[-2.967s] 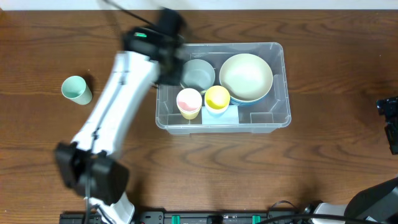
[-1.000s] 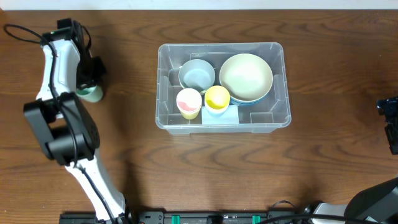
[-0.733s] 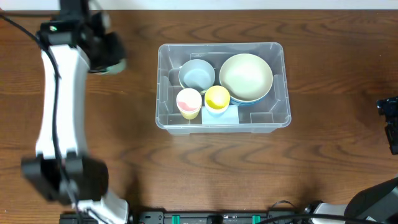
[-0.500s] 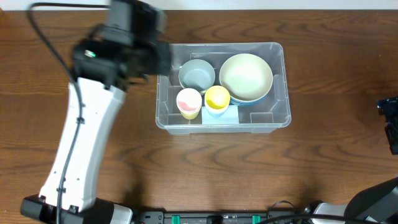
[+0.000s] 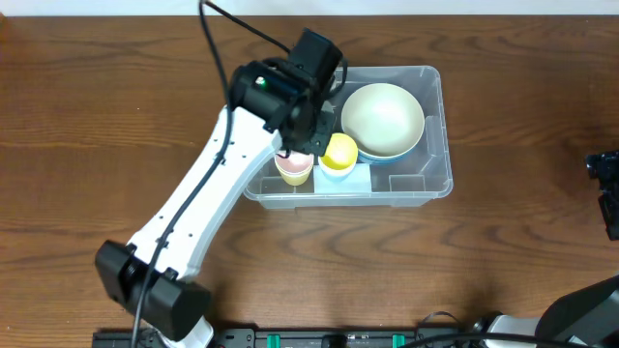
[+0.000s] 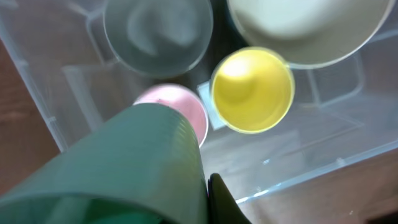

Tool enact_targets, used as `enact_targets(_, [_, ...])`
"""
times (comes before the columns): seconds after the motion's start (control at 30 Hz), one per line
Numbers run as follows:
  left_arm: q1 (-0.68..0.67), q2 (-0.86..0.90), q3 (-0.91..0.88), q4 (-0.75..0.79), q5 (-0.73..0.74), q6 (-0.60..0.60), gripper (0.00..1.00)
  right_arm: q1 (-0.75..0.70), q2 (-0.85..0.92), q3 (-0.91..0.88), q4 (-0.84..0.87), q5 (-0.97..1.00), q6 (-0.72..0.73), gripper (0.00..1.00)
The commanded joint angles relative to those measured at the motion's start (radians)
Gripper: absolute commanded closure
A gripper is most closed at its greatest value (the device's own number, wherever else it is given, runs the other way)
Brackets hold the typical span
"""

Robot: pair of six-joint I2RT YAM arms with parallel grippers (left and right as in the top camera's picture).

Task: Pack container
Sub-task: 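Lift the mint cup and carry it right over the bin, then lower the mint cup onto the pink cup and release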

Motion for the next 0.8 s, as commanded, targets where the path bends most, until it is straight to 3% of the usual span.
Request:
enact_targets(0.0, [-0.003, 0.024, -0.012, -0.009, -0.026, 0.006, 0.94, -0.006, -0.003, 0.0, -0.002, 0.004, 0.018, 0.01])
enact_targets(0.77, [-0.007, 0.084, -0.038, 0.003, -0.019, -0.007, 0.94, -0.006, -0.003, 0.0, -0.002, 0.004, 0.018, 0.01])
